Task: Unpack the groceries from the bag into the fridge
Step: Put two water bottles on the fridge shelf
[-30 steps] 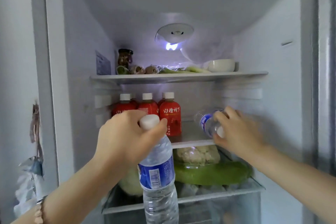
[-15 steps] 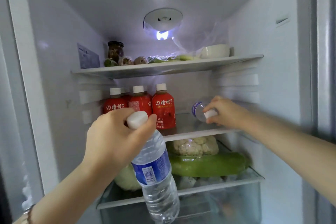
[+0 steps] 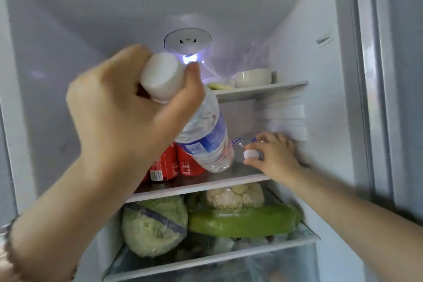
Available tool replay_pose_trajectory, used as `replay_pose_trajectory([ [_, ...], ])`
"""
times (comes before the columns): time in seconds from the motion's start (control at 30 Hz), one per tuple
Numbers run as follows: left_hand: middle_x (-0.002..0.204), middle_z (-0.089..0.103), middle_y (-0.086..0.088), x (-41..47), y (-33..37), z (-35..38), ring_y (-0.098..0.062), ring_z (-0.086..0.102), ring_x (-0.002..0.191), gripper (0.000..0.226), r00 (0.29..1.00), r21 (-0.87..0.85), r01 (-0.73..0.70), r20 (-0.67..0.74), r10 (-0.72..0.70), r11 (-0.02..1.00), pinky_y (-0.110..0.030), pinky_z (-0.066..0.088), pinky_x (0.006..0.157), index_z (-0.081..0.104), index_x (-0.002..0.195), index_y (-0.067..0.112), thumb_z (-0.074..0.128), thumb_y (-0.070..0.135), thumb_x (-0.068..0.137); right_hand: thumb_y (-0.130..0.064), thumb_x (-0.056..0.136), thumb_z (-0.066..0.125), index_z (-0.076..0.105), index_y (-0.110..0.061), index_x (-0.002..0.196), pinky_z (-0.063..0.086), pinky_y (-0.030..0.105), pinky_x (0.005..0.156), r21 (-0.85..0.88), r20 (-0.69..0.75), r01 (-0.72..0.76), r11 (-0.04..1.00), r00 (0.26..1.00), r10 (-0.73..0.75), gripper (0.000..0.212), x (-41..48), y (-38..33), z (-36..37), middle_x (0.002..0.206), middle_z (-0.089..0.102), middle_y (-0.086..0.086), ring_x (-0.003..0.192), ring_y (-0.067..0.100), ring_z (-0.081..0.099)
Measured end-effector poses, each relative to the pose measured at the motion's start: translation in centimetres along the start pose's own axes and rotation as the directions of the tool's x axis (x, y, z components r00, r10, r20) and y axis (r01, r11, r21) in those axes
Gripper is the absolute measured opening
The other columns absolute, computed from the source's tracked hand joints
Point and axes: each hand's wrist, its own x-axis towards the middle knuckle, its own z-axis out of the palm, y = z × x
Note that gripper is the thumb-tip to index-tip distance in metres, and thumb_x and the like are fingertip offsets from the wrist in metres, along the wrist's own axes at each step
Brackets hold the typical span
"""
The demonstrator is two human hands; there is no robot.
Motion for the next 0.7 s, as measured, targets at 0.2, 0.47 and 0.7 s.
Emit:
replay_pose_trajectory([
  [0.2, 0.045, 0.035, 0.001, -3.4, -2.3, 6.9, -0.017, 0.032, 0.04, 0.046, 0.945, 0.067, -0.328, 0.033, 0.327, 0.942, -0.025, 0.03, 0.043, 0.04, 0.048, 0.011, 0.06, 0.04, 0.077, -0.043, 0.08, 0.065, 0.058, -0.038, 0.117, 0.028, 0.035, 0.108, 0.195, 0.106, -0.025, 0.98, 0.994, 0.004, 0.038, 0.1, 0.6, 0.6, 0.128, 0.055, -0.001, 0.135, 0.023, 0.026],
  [0.47, 0.057, 0.053, 0.002, -7.9, -5.2, 12.2, -0.017, 0.048, 0.042, 0.024, 0.705, 0.011, -0.636, 0.413, 0.576, 0.771, -0.021, 0.031, 0.042, 0.049, 0.07, 0.02, 0.06, 0.041, 0.073, -0.034, 0.089, 0.055, 0.053, -0.037, 0.124, 0.03, 0.032, 0.11, 0.28, 0.138, -0.04, 0.959, 0.99, 0.001, 0.036, 0.2, 1.2, 0.7, 0.129, 0.056, -0.002, 0.141, 0.017, 0.009],
  [0.7, 0.135, 0.041, -0.002, -7.2, -6.2, 15.0, -0.023, 0.045, 0.123, 0.06, 0.534, 0.217, -0.256, 0.844, -0.049, 0.942, -0.036, 0.044, 0.097, 0.039, 0.135, 0.024, 0.057, 0.049, 0.084, -0.039, 0.086, 0.058, 0.049, -0.039, 0.128, 0.039, 0.037, 0.103, 0.259, 0.13, -0.069, 0.963, 0.991, 0.036, 0.042, -0.5, 0.8, 0.0, 0.131, 0.053, -0.001, 0.143, 0.014, 0.005],
])
